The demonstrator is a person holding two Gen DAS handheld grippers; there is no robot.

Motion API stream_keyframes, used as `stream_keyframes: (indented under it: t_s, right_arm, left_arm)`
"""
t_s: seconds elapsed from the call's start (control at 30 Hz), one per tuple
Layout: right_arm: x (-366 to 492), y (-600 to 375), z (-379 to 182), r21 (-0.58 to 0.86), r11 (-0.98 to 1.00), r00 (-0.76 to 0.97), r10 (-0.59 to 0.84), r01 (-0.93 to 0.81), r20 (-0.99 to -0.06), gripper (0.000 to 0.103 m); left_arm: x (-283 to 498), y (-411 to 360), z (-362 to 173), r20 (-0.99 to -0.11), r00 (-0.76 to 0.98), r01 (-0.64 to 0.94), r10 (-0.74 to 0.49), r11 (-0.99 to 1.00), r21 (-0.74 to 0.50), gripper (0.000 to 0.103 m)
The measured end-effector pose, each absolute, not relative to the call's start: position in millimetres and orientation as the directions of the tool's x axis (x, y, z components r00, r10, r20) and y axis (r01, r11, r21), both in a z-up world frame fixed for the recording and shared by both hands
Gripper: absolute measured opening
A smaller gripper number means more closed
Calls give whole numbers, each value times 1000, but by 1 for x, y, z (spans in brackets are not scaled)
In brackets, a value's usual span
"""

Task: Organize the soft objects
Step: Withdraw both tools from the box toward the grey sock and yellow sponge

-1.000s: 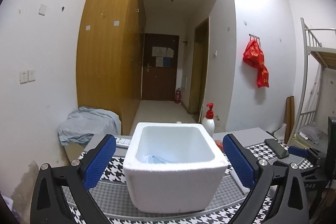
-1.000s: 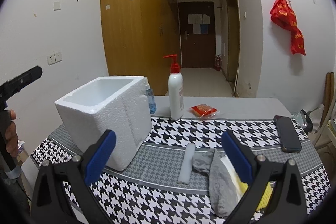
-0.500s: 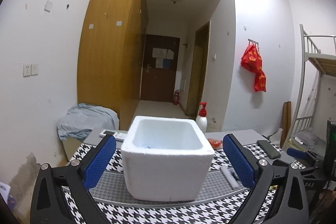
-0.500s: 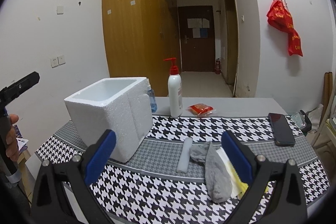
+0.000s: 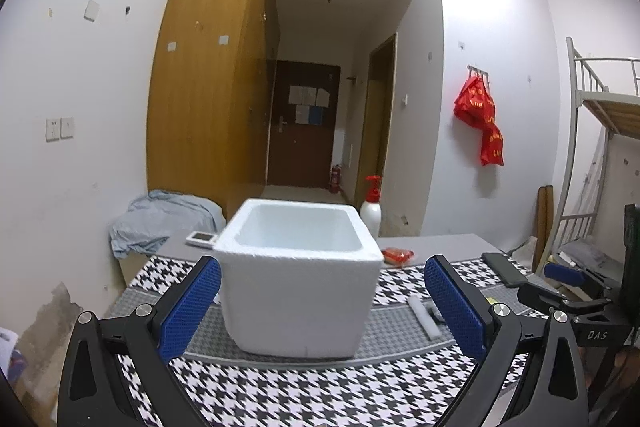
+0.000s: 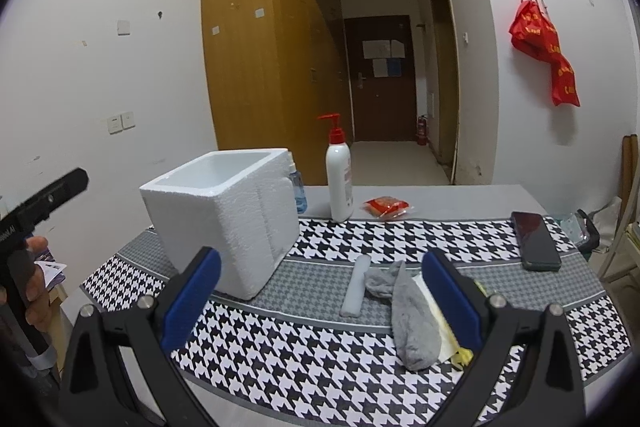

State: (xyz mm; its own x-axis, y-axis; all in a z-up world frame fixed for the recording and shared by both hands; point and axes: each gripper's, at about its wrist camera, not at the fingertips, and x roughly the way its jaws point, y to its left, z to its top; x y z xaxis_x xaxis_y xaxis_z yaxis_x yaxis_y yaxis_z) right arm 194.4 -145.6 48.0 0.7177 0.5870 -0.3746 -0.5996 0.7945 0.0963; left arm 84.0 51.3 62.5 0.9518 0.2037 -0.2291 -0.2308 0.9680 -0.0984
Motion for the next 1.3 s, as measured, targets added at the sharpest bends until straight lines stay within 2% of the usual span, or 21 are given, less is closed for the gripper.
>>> stream_keyframes:
  t_s: [0.53, 0.8, 1.3]
  right_arm:
    - [195, -171, 35, 91, 797, 714, 580, -597, -394, 102]
    - [204, -174, 28, 90, 805, 715, 567, -586, -409, 102]
    - [218, -194, 12, 67, 860, 749, 476, -505, -460, 102]
  left_arm:
    - [103, 13, 43, -277, 951, -173, 136, 978, -114, 102]
    - [111, 12, 35, -286, 947, -188, 149, 975, -116, 102]
    - [150, -6, 16, -361, 932, -88, 39, 989, -120, 102]
